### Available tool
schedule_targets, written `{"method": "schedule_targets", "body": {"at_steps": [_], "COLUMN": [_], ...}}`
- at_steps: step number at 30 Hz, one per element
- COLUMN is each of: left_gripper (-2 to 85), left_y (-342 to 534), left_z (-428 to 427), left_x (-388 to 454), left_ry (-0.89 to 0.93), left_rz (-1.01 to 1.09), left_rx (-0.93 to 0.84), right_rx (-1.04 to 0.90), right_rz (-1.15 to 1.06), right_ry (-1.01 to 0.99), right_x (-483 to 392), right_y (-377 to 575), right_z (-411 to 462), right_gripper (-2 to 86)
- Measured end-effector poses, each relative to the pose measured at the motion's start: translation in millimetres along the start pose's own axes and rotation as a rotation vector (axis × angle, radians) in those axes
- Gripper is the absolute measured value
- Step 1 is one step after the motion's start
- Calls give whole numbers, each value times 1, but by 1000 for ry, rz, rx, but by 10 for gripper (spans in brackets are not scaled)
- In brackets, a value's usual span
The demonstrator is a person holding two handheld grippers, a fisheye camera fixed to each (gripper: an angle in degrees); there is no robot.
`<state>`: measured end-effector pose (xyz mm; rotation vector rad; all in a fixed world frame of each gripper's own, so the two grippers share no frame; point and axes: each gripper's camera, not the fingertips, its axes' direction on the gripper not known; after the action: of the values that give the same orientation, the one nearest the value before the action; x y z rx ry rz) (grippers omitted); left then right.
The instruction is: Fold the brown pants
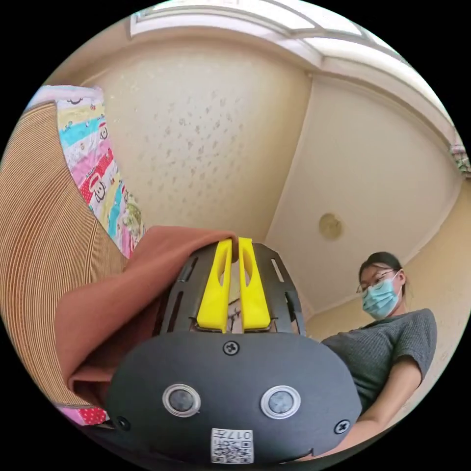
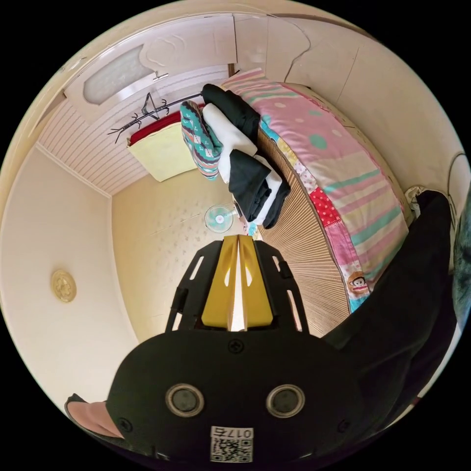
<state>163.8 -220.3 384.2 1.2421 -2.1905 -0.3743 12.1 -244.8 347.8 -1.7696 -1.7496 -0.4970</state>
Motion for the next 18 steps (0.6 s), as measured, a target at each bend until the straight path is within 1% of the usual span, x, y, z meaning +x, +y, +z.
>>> {"method": "schedule_targets", "body": {"at_steps": [2,3,4,5,6,8,10,12,13,15,17,18], "left_gripper": [0,1,2,4,6,3,-4,-6,-6,-3,21,34], "left_y": [9,13,25,42,51,97,132,152,156,151,129,123], "left_z": [-54,-68,-94,-119,-131,-169,-183,-184,-176,-152,-102,-87], "left_x": [-14,-21,-38,-55,-63,-96,-108,-108,-106,-110,-129,-135], "left_ry": [7,-11,-67,-159,-218,-475,-580,-526,-514,-581,-697,-713], "left_rz": [-27,-62,-163,-281,-344,-668,-817,-745,-686,-666,-654,-641], "left_rx": [193,235,315,384,409,462,499,563,546,400,103,30], "right_rx": [14,19,20,19,16,17,18,15,13,3,-10,-18], "right_rz": [2,4,6,10,14,22,30,34,32,26,24,26], "right_ry": [3,10,14,21,27,33,28,18,18,21,23,27], "right_x": [1,2,3,5,7,11,16,20,20,22,24,26], "right_y": [-4,-6,-6,-7,-7,-6,-4,-1,0,4,7,10], "right_z": [2,4,5,8,12,18,25,35,38,50,59,65], "right_gripper": [3,3,3,3,3,3,3,4,4,4,4,4]}}
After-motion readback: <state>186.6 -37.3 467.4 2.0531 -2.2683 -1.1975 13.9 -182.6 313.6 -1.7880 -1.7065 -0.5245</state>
